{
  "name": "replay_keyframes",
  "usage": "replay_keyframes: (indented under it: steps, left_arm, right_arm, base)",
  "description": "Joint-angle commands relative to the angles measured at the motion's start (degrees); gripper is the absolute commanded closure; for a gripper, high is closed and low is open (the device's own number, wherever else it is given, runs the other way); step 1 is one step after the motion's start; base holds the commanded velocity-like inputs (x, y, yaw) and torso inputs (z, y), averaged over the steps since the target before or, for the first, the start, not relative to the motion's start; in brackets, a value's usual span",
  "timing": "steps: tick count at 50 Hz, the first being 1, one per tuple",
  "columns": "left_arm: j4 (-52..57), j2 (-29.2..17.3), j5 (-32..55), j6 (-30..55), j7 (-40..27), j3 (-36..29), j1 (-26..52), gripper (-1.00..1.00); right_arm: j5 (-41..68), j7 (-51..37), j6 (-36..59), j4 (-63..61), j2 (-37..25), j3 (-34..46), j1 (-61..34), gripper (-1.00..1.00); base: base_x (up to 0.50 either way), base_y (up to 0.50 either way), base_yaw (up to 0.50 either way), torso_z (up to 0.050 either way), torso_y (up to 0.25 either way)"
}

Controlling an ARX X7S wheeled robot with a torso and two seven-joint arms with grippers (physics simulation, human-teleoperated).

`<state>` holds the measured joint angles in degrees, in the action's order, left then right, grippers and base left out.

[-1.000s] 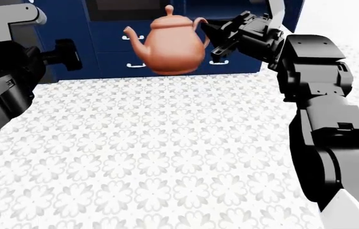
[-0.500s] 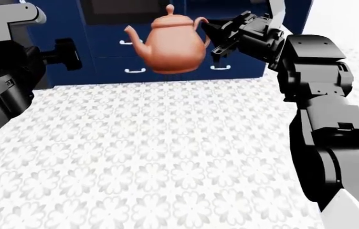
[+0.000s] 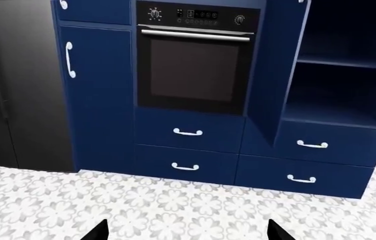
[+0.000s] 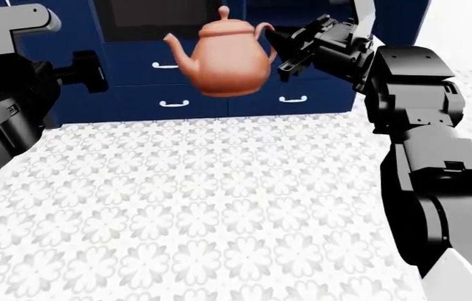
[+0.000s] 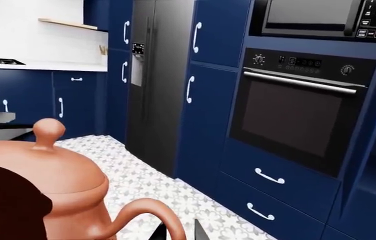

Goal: Pick the teapot from the counter and place it in the cabinet.

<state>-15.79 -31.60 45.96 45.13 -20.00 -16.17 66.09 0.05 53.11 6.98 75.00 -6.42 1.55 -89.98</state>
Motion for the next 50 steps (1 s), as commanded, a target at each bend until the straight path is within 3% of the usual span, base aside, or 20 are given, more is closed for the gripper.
replay_keyframes:
  steps: [1,50]
  left_arm:
    - [0.36,-0.12,0.23,0.13,-0.22,0.12,-0.17,-1.0]
    - [-0.4,0.0,0.07,-0.32,0.07,-0.28,0.18,-1.0]
  right_arm:
    - [0.03,0.0,-0.22,-0.01,0.0,-1.1,-0.28,1.0]
    - [0.06,-0.04,-0.09,-0.01,0.03,-1.28,-0.24,1.0]
  base:
    - [0.5,-0.04,0.0,0.0,0.0]
    - [0.5,-0.04,0.0,0.0,0.001]
